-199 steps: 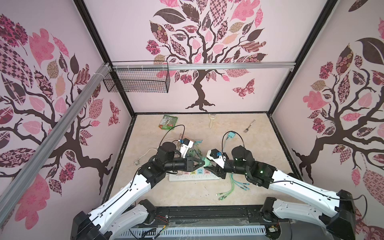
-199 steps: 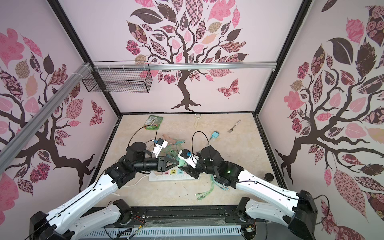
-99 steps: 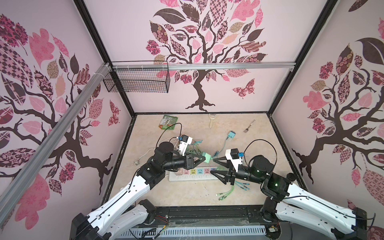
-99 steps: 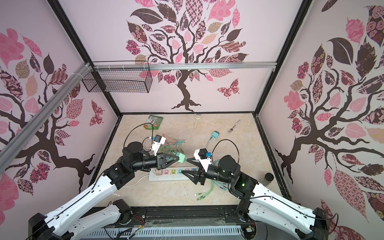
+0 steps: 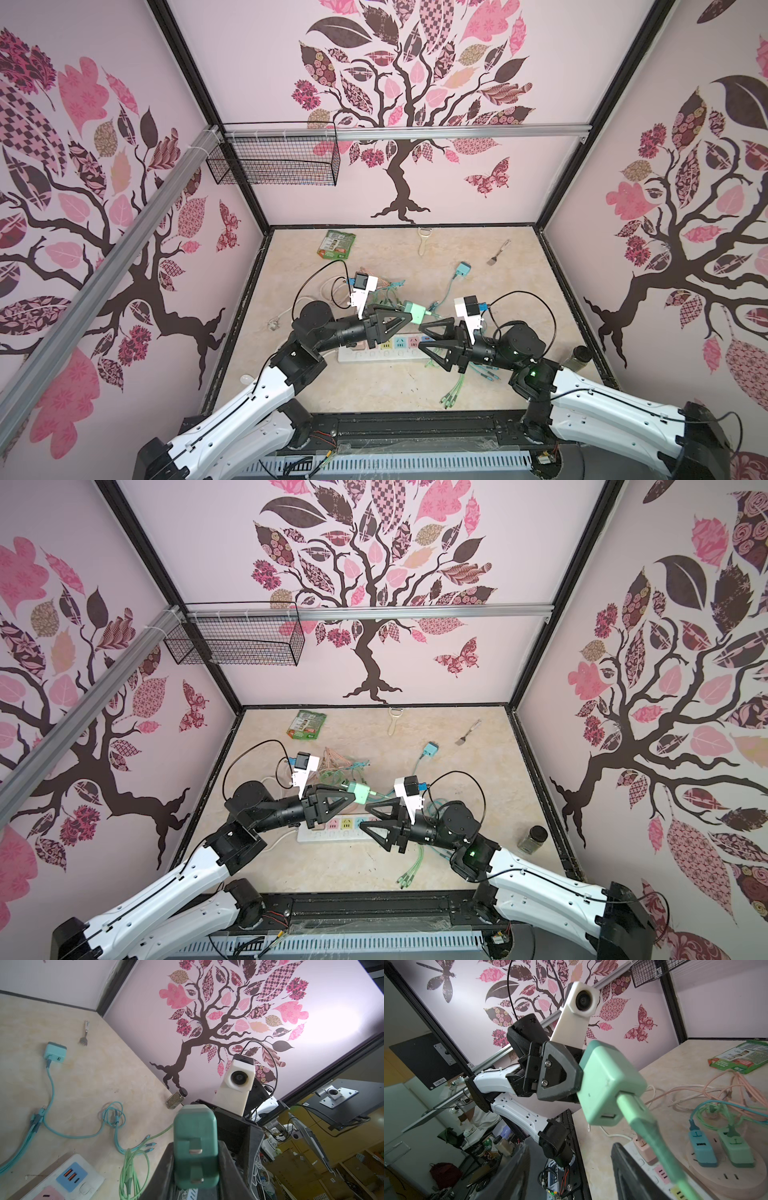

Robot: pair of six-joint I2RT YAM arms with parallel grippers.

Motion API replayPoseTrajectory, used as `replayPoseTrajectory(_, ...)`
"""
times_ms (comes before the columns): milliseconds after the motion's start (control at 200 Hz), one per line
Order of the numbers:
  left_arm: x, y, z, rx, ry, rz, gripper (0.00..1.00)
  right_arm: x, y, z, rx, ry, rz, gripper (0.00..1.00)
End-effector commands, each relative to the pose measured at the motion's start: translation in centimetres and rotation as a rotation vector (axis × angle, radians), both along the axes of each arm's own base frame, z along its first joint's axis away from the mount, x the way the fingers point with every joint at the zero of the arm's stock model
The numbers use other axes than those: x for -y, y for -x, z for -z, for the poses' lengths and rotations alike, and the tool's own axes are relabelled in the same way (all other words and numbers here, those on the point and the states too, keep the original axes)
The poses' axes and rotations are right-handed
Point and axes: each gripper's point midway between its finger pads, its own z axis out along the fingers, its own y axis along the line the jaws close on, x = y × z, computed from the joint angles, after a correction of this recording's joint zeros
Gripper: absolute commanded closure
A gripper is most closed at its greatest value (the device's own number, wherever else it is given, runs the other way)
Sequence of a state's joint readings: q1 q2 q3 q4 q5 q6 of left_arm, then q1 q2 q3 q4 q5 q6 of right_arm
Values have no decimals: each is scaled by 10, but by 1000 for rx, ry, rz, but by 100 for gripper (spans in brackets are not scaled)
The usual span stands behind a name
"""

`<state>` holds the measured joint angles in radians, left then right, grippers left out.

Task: Insert the plug
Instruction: 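Raise the mint charger held between both grippers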

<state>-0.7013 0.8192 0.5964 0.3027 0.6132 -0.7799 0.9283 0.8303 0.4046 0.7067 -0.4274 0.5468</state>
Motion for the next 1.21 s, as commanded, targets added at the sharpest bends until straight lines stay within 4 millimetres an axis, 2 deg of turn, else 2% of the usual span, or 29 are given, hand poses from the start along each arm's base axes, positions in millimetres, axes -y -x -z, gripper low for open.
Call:
replayPoseTrajectory(0, -4, 7, -16, 68, 78, 7, 100, 8, 2, -36, 25, -145, 7, 34)
replayPoseTrajectory(345, -9, 15, -25, 119, 150, 18, 100, 3, -4, -54, 14, -222, -4, 38)
replayPoseTrajectory(1200, -16, 24, -26, 185, 199, 10, 100, -13, -13, -81, -9, -308, -49, 52)
